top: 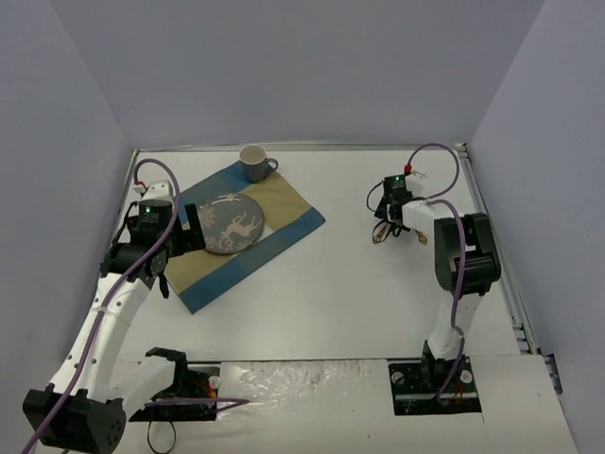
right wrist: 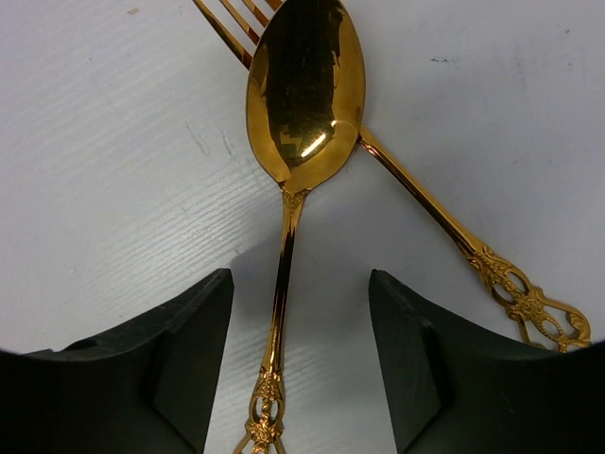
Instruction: Set the dinner table for one person
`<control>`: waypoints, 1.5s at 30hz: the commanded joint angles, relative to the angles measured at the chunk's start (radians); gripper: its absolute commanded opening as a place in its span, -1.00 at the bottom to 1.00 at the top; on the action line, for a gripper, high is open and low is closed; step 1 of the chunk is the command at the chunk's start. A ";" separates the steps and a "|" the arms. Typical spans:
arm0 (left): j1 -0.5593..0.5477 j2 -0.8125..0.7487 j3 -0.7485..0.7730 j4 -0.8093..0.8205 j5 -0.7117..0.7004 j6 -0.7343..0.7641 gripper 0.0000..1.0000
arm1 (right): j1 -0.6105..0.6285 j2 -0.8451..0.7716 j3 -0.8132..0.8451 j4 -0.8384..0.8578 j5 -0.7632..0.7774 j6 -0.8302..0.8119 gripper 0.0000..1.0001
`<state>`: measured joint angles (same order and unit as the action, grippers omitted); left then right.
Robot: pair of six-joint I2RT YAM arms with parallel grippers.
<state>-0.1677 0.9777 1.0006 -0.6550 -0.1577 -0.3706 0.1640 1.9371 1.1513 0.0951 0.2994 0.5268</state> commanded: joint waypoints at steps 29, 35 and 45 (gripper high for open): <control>0.008 -0.018 0.018 0.080 -0.058 0.032 0.94 | 0.208 -0.115 0.119 0.072 -0.025 -0.406 -1.00; 0.014 -0.015 0.018 0.080 -0.057 0.033 0.94 | 0.311 -0.085 0.231 0.080 -0.213 -0.596 -1.00; 0.023 -0.003 0.016 0.078 -0.053 0.033 0.94 | 0.411 0.085 0.461 0.063 -0.414 -0.731 -1.00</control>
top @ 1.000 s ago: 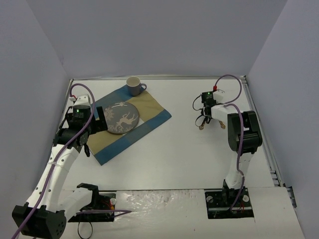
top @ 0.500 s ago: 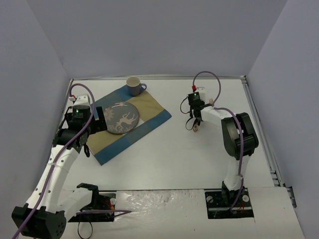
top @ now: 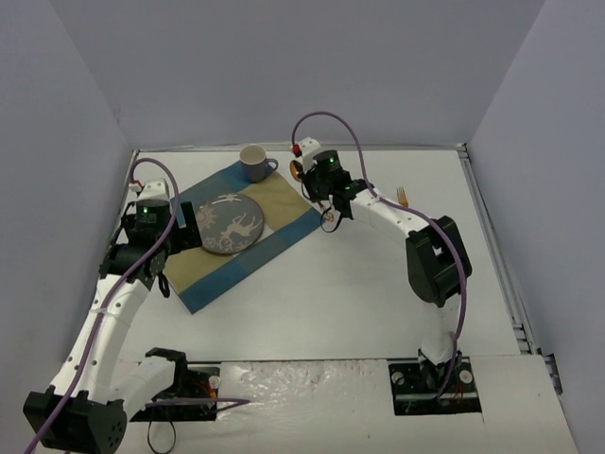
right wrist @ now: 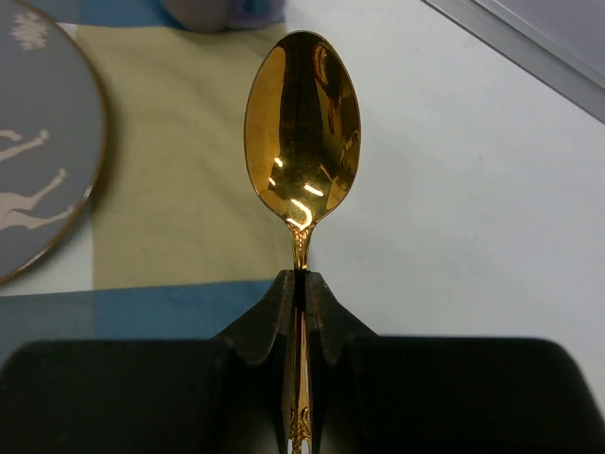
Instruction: Set the dinner table for one person
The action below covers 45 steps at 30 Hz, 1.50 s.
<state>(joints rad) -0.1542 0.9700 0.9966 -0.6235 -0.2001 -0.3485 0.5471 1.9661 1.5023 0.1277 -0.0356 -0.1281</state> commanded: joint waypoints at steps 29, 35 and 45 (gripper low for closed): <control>0.039 0.044 0.020 0.045 0.004 0.006 0.94 | 0.083 0.380 0.341 0.086 -0.005 0.042 -1.00; 0.041 0.044 0.020 0.044 0.005 0.005 0.94 | 0.083 0.401 0.329 0.087 0.028 0.057 -1.00; 0.043 0.047 0.020 0.042 0.008 0.005 0.94 | 0.080 0.401 0.313 0.086 0.060 0.063 -1.00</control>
<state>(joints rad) -0.1219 1.0144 0.9966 -0.6231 -0.1872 -0.3485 0.6292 2.3833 1.7927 0.1539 -0.0056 -0.0667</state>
